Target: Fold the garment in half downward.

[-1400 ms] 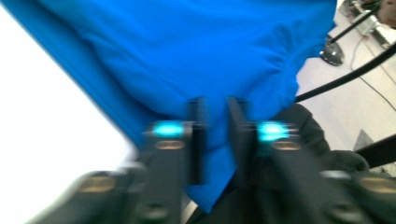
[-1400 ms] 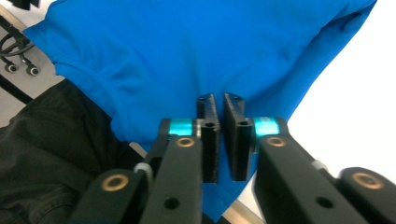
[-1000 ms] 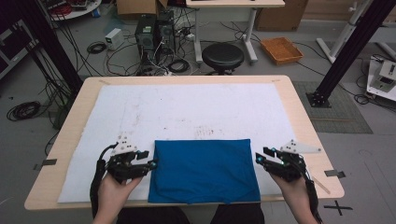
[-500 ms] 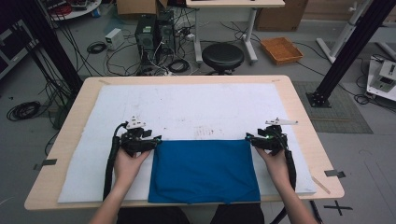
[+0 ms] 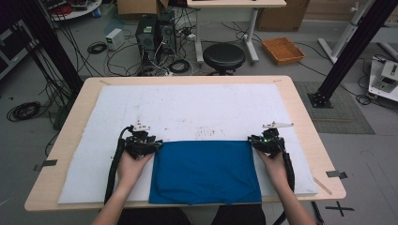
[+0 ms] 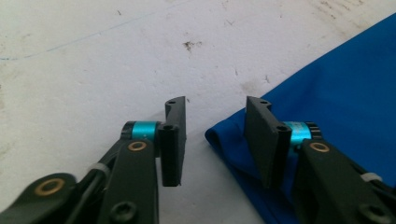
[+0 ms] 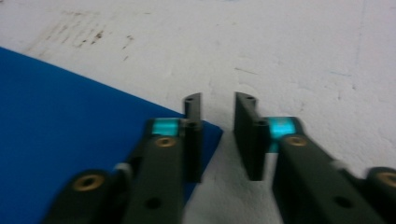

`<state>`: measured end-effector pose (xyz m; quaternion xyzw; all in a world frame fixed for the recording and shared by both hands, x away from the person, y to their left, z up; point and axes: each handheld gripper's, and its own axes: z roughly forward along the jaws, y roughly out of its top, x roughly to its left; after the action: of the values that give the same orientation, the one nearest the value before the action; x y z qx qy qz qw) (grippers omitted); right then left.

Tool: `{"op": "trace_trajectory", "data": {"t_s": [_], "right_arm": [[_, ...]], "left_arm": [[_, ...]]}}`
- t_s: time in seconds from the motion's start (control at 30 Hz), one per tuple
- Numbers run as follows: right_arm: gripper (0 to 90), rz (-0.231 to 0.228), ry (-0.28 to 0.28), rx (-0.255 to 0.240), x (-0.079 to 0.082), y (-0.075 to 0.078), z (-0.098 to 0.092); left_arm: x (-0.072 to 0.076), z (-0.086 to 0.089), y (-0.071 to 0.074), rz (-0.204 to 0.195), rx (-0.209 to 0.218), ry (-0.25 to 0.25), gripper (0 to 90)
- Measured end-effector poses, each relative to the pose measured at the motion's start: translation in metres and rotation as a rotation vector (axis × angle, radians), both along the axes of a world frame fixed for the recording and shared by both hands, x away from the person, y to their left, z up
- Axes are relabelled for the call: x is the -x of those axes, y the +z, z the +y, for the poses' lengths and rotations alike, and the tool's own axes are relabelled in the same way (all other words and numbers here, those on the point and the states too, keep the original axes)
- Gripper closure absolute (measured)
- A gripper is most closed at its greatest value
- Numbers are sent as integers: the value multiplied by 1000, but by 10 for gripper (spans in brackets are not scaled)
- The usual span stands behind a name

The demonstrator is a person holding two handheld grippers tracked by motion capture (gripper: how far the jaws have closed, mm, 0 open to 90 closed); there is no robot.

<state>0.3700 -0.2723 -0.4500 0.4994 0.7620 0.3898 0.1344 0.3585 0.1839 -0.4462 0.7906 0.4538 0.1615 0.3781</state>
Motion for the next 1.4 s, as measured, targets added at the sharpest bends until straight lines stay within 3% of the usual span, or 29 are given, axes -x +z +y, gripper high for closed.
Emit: {"op": "trace_trajectory", "data": {"t_s": [0.1,0.2,0.33,0.43,0.67,0.87,1.0,1.1,1.2,1.33,1.4], "right_arm": [[862,-31,15,42,3,1,5],[870,-52,16,43,2,3,4],[870,-81,13,33,-6,9,1],[870,-76,0,24,-20,11,1],[870,-106,-1,46,-48,13,6],[870,-97,-4,56,-57,5,7],[865,-117,1,63,-56,7,8],[818,-127,-2,60,-55,9,8],[704,-135,-13,56,-52,11,6],[568,-172,-31,31,-41,20,1],[485,-196,-27,25,-32,26,-2]], "left_arm": [[2,0,-1,3,22,-28,790],[1,-1,0,-13,23,-32,856],[-8,1,0,-24,36,-22,861],[-20,2,1,-39,57,-7,861],[-44,2,2,-65,32,8,860],[-49,1,0,-78,37,22,860],[-49,1,1,-83,29,18,856],[-47,1,3,-104,22,39,773],[-44,2,7,-106,24,61,604],[-31,4,22,-125,11,43,461],[-19,5,29,-152,37,30,420]]}}
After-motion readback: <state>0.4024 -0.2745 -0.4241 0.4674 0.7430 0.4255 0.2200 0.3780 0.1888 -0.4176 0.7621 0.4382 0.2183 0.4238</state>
